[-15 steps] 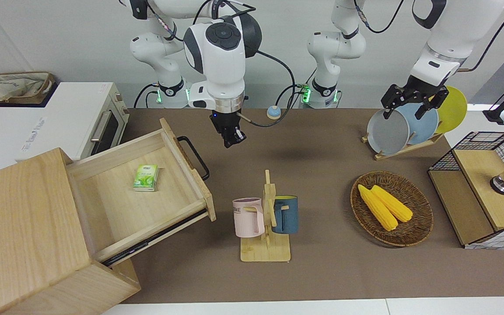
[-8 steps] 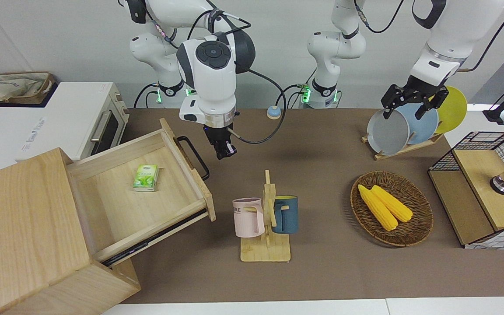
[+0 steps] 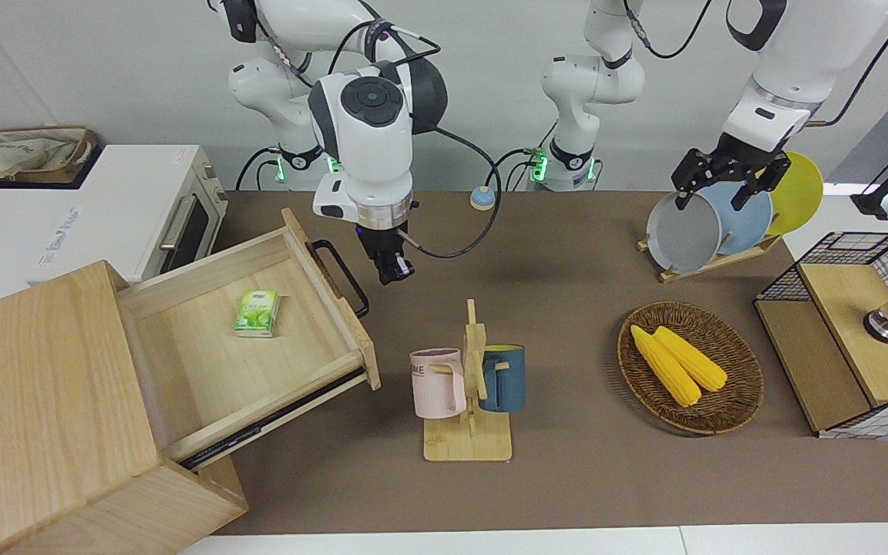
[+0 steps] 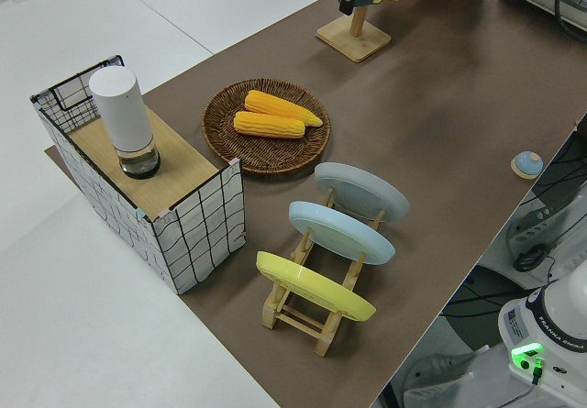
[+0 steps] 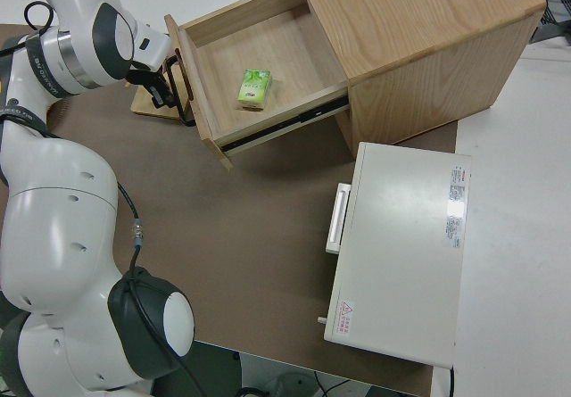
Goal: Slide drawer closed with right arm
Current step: 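Push the drawer front away from the robot with the right arm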
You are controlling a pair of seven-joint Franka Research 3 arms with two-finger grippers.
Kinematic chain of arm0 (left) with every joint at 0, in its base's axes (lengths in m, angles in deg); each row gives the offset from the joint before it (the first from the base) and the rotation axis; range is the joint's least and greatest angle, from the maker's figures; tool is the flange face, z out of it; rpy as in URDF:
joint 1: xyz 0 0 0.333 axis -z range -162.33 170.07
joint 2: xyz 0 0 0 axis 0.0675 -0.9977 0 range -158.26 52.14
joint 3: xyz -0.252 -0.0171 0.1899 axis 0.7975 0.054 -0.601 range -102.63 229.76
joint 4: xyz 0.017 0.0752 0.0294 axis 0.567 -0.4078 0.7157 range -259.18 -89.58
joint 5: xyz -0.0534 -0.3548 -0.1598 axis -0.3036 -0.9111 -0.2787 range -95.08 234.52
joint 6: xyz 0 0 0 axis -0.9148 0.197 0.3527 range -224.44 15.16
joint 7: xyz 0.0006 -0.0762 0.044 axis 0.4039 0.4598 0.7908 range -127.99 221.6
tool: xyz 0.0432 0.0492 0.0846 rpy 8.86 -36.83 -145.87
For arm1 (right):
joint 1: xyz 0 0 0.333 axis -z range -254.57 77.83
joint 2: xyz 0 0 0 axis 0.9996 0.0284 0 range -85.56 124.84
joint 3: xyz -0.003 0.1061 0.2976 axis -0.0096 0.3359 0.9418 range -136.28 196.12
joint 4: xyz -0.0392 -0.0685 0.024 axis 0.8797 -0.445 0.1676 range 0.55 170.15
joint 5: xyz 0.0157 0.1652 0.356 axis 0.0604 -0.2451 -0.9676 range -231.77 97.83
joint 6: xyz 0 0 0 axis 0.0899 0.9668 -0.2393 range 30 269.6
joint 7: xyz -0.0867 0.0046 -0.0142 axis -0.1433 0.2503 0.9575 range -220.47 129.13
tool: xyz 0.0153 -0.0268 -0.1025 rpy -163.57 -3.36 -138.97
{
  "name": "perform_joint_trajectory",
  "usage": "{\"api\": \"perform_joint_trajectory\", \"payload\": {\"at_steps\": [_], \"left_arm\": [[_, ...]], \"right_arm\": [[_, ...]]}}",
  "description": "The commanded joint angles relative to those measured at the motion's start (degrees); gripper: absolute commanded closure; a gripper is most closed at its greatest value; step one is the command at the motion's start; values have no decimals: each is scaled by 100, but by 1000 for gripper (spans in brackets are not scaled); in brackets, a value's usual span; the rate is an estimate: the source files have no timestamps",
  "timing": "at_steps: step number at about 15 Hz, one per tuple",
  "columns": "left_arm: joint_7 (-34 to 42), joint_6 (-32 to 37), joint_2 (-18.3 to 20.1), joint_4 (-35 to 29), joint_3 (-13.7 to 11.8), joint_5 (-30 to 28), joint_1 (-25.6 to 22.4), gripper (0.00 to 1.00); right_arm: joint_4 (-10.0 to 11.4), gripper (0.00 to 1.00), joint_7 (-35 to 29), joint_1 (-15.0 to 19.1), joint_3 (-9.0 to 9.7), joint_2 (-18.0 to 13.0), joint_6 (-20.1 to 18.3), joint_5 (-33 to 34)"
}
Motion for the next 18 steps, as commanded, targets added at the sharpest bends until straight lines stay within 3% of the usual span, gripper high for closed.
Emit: {"api": "perform_joint_trajectory", "payload": {"at_steps": [1,18], "left_arm": [[33,-4,-69,112,-92,78,99,5],[33,-4,-69,112,-92,78,99,5]], "right_arm": [[36,1000,420,208,36,-23,146,-90],[-17,1000,1889,1113,-43,-49,408,-91]]}}
